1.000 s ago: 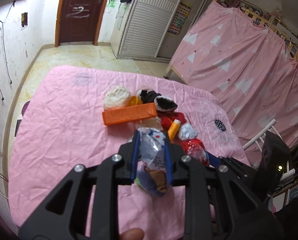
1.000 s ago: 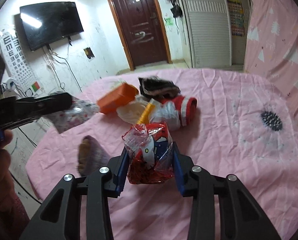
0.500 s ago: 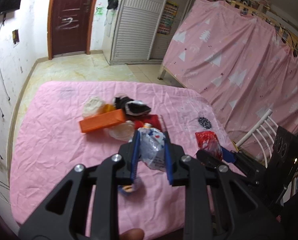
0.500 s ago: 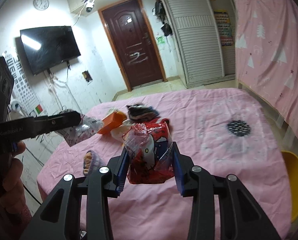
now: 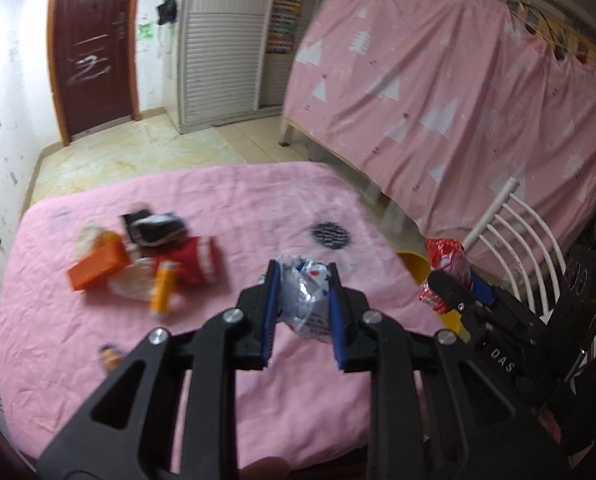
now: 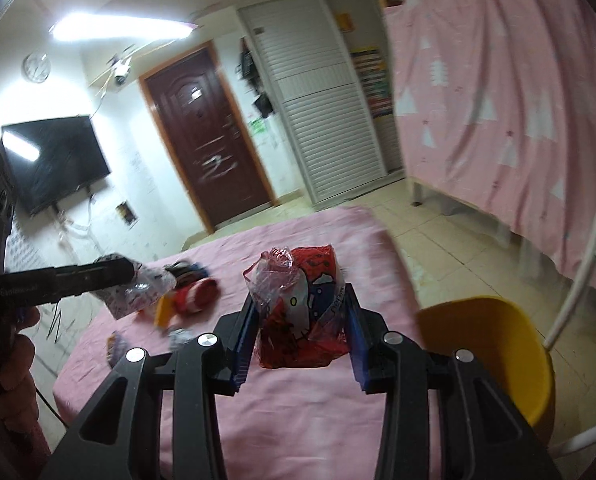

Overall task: Collect trash
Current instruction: 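Drop the wrapper and red bag into the yellow bucket with both grippers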

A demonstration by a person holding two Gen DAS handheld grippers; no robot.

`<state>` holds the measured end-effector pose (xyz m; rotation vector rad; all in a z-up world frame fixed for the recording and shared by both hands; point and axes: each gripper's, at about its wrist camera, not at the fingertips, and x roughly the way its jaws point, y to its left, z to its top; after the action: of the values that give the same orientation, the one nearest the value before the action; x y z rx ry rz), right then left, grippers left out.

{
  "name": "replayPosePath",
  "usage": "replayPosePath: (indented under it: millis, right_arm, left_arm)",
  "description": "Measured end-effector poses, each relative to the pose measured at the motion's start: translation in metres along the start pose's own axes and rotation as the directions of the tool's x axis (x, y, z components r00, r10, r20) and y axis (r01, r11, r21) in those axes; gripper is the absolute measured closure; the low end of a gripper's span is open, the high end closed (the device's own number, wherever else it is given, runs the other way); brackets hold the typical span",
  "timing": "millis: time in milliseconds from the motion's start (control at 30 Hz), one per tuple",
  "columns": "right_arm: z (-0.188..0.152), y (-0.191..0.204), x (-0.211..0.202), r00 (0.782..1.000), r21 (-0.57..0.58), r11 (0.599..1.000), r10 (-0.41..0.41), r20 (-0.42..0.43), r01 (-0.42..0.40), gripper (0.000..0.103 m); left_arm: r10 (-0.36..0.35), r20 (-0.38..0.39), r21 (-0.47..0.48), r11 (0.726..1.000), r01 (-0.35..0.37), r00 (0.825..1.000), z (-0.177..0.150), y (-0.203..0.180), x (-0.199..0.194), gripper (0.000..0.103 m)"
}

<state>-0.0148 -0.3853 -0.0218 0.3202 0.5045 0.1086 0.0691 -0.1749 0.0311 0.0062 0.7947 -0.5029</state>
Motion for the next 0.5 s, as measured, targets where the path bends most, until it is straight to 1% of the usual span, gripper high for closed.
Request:
replayPosePath:
  millis: [133,233,300,500]
  right_arm:
    - [0.000,-0.038,-0.009,0.995,0.023,0.995,-0.093,0.031,0.093,0.069]
    - [0.001,-0.064,-0.009,0.989,0.047,0.988,-0.145,0.028,0.144,0.069]
    - [-0.002,-0.078,-0.007,0.984,0.057,0.983,-0.177,0.023,0.175,0.069]
    - [-0.011,-0.117,0.004,0.977,0.108,0.971,-0.213,-0.026,0.215,0.068]
  left_arm:
    - [-0.034,-0.011,0.028,0.999,0.034,0.999,0.010,-0.035,0.018,0.082]
    - [-0.062,-0.037,0.055,0.996,0.064,0.997,0.016,-0.063,0.036,0.082]
    - [-0.067,-0.045,0.081,0.994,0.070,0.997,0.020,-0.080,0.048,0.082]
    - [-0.103,-0.087,0.128,0.985,0.114,0.991,0.029,-0.127,0.085,0.082]
